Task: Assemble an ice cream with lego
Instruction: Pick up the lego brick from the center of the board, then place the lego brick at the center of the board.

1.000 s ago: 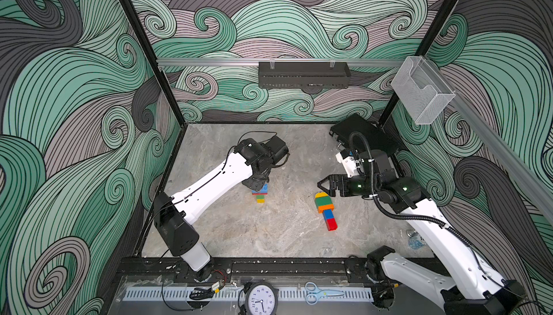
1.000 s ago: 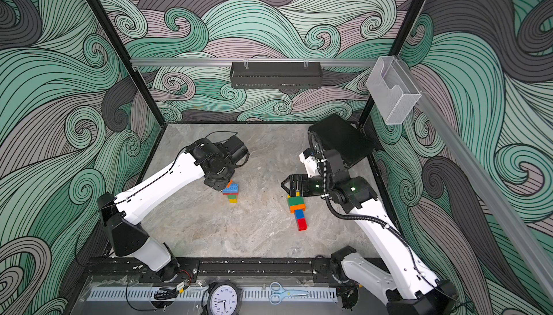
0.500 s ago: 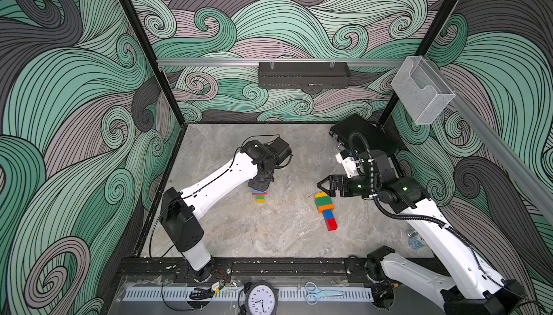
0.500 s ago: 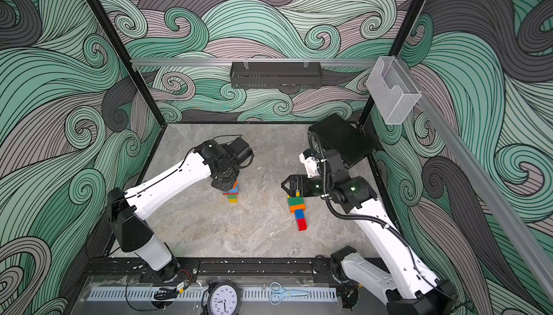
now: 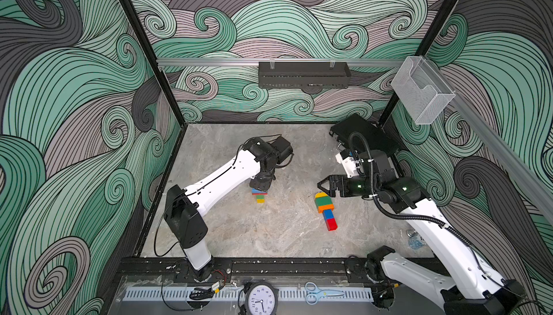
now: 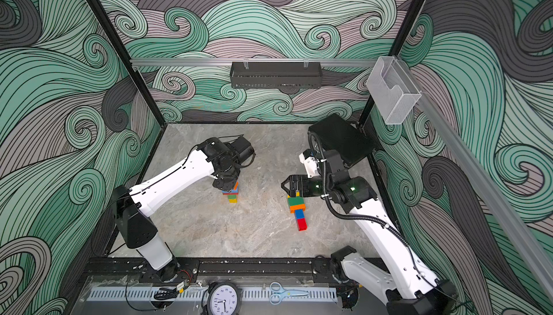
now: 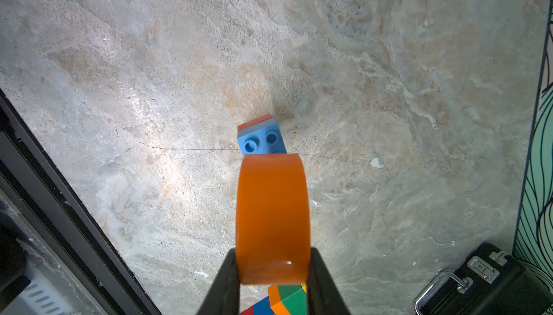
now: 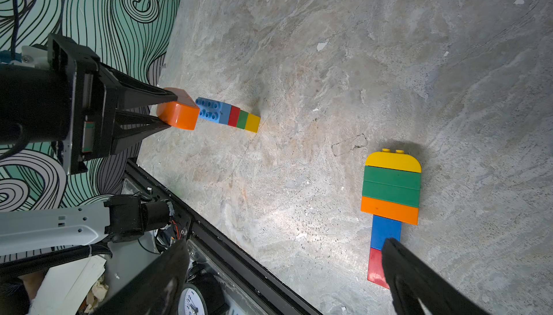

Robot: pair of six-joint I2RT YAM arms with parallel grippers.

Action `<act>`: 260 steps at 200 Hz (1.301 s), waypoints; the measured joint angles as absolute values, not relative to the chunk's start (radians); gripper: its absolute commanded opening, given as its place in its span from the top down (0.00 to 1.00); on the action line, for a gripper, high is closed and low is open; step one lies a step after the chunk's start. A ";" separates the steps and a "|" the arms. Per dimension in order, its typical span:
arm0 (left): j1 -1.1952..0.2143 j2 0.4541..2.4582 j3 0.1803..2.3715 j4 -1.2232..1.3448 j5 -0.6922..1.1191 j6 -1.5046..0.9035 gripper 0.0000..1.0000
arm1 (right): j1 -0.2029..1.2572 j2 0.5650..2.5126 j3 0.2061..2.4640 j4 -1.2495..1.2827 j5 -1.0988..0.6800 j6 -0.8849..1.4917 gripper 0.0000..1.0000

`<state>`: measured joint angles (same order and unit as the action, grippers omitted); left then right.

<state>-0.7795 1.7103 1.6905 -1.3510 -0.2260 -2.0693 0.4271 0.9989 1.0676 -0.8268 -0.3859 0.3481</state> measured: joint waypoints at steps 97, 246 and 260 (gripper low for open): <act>-0.770 1.803 1.818 -1.444 -0.220 -2.084 1.00 | 0.427 1.018 1.069 -0.827 -0.402 0.342 0.01; -0.767 1.845 1.813 -1.476 -0.234 -2.085 1.00 | 0.402 1.110 1.155 -0.848 -0.474 0.277 0.01; -0.767 1.845 1.810 -1.472 -0.234 -2.085 1.00 | 0.397 1.114 1.158 -0.854 -0.482 0.270 0.01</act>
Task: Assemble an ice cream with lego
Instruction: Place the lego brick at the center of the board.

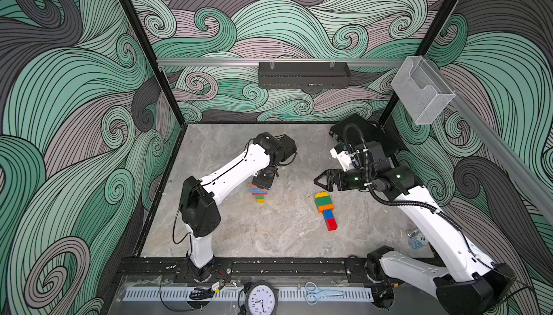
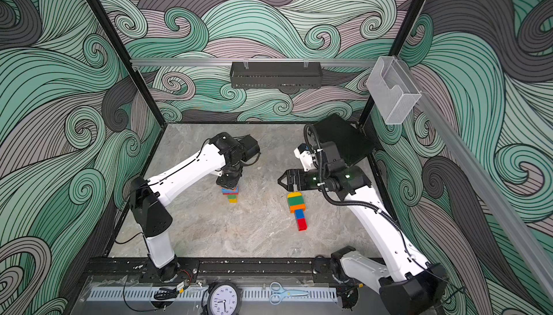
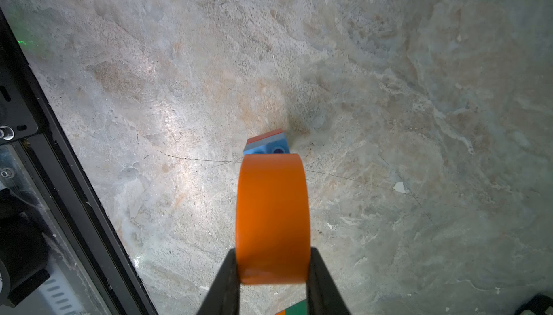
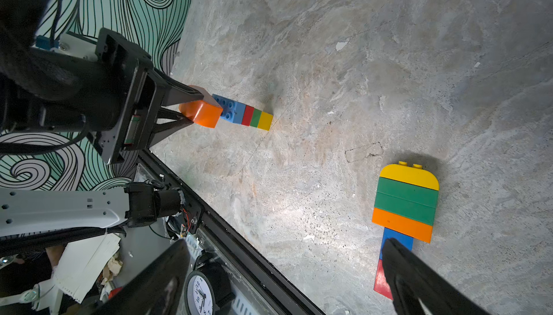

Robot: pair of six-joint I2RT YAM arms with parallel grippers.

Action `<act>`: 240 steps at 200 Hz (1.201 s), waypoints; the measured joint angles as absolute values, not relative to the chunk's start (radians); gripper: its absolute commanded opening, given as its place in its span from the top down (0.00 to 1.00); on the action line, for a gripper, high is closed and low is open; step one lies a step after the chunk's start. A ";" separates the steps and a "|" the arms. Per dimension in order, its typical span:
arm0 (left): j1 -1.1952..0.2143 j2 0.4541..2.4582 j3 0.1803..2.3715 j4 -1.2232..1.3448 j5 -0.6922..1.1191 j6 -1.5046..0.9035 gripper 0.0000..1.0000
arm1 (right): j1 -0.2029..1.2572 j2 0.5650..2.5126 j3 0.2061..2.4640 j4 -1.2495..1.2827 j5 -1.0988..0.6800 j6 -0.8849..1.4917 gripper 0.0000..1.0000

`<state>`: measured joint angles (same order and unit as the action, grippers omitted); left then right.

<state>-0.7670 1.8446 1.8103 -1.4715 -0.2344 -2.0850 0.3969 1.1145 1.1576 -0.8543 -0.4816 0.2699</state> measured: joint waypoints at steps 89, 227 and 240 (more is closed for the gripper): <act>-0.767 1.857 1.797 -1.441 -0.239 -2.085 1.00 | 0.376 1.135 1.166 -0.869 -0.520 0.250 0.01; -0.767 1.857 1.769 -1.409 -0.251 -2.085 1.00 | 0.358 1.153 1.182 -0.892 -0.543 0.234 0.01; -0.767 1.857 1.768 -1.406 -0.252 -2.085 1.00 | 0.358 1.153 1.182 -0.893 -0.546 0.234 0.01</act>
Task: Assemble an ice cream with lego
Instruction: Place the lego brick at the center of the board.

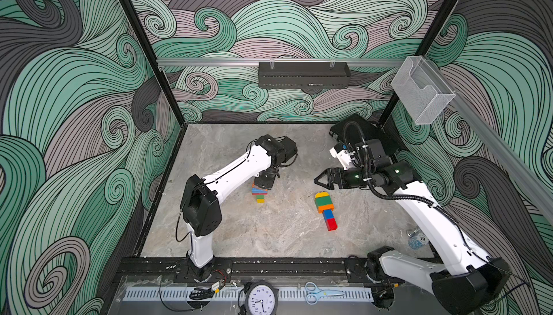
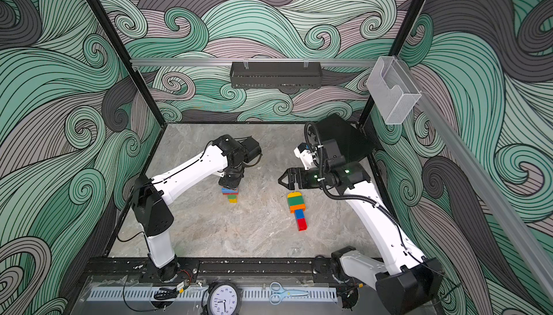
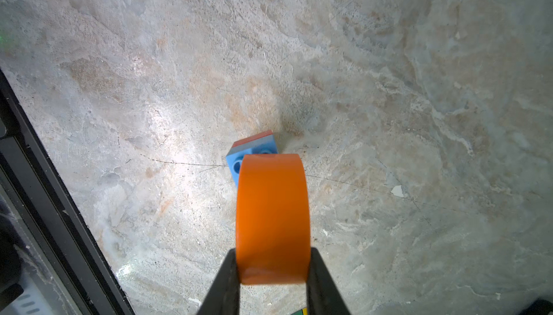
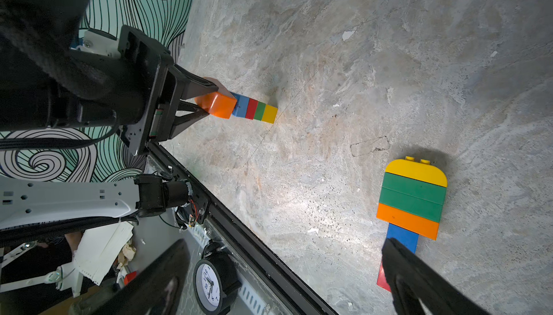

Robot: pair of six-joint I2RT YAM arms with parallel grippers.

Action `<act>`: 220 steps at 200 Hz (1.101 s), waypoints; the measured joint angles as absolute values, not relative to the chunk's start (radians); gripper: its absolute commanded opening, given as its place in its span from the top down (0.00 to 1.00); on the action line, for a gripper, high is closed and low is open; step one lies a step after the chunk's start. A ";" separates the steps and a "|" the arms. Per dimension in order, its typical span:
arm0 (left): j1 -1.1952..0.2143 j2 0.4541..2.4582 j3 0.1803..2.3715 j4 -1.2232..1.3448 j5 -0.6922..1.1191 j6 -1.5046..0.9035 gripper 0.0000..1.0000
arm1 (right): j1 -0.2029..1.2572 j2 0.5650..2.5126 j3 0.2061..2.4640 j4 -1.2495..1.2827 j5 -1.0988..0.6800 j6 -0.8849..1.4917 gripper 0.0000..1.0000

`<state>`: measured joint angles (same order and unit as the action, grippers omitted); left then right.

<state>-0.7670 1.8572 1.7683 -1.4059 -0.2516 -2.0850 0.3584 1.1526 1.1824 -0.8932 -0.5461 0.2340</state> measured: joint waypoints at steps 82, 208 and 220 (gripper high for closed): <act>-0.767 1.852 1.769 -1.368 -0.307 -2.085 1.00 | 0.355 1.153 1.182 -0.895 -0.550 0.222 0.01; -0.759 1.501 1.702 -1.240 -0.398 -1.489 1.00 | 0.344 1.152 1.182 -0.895 -0.553 0.219 0.00; -0.746 1.440 1.665 -1.249 -0.392 -1.412 1.00 | 0.344 1.152 1.182 -0.895 -0.554 0.219 0.01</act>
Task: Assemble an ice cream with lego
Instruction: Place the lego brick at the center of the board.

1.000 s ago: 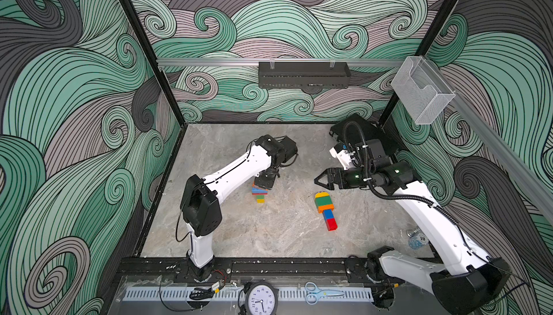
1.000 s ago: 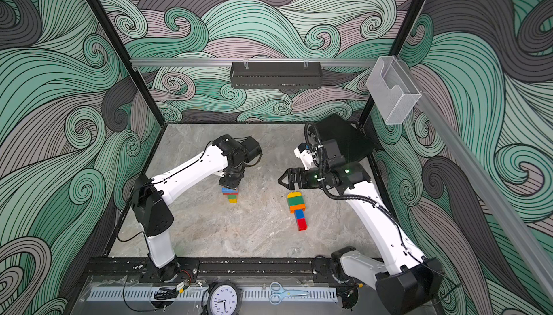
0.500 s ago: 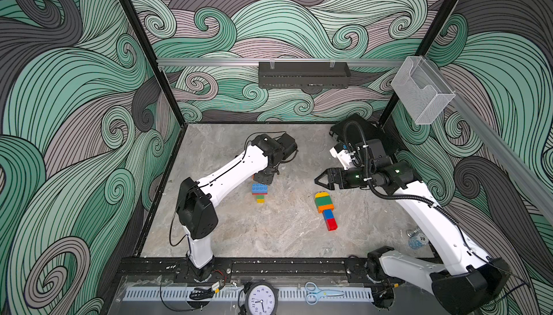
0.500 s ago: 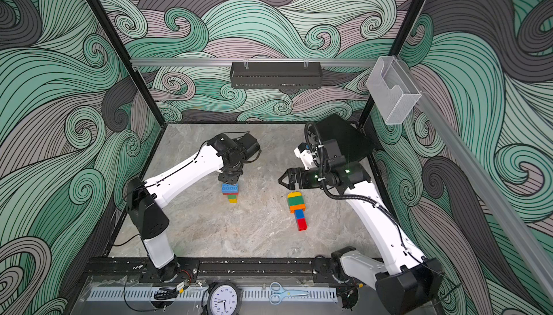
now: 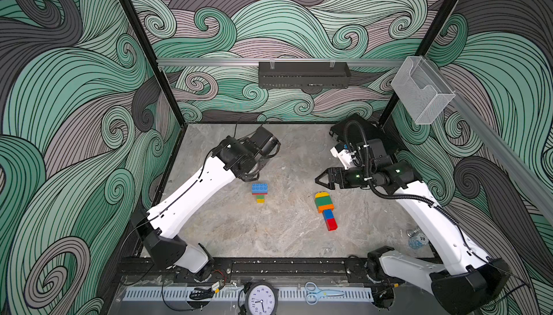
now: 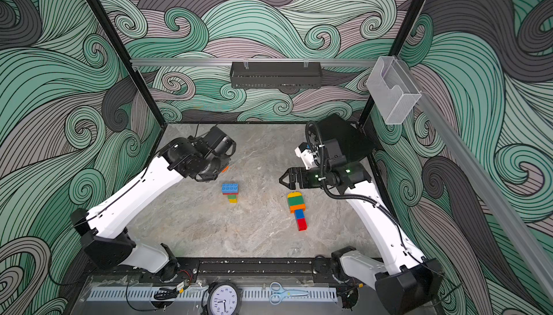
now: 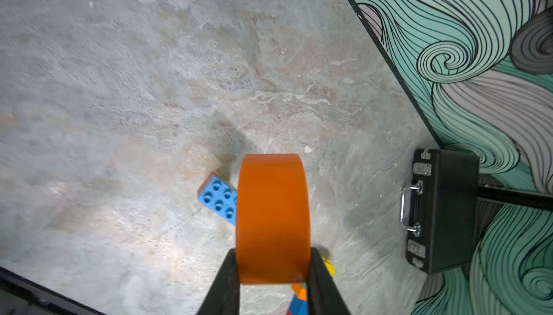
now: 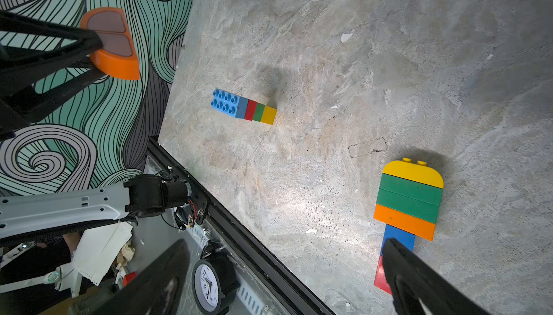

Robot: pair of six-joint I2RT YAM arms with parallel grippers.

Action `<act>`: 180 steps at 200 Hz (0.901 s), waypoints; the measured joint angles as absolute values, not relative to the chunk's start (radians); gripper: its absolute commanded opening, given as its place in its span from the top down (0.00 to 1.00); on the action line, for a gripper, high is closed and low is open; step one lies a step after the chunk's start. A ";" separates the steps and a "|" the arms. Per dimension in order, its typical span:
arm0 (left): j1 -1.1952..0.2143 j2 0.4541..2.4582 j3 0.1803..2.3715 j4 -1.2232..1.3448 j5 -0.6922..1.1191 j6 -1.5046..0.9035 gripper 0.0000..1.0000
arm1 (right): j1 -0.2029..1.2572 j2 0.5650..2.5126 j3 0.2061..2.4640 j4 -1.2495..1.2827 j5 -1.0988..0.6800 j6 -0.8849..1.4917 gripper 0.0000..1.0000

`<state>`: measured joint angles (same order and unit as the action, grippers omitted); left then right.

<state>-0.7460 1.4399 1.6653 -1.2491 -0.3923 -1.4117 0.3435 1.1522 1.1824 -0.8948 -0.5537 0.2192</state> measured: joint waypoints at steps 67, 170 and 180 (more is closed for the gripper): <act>-0.686 1.227 1.457 -1.330 -0.302 -1.075 1.00 | 0.345 1.159 1.186 -0.900 -0.554 0.219 0.01; -0.671 1.128 0.918 -1.185 -0.113 -0.918 1.00 | 0.397 1.197 1.222 -0.902 -0.531 0.222 0.01; -0.675 1.129 0.881 -1.150 -0.090 -0.899 1.00 | 0.400 1.199 1.223 -0.902 -0.530 0.222 0.01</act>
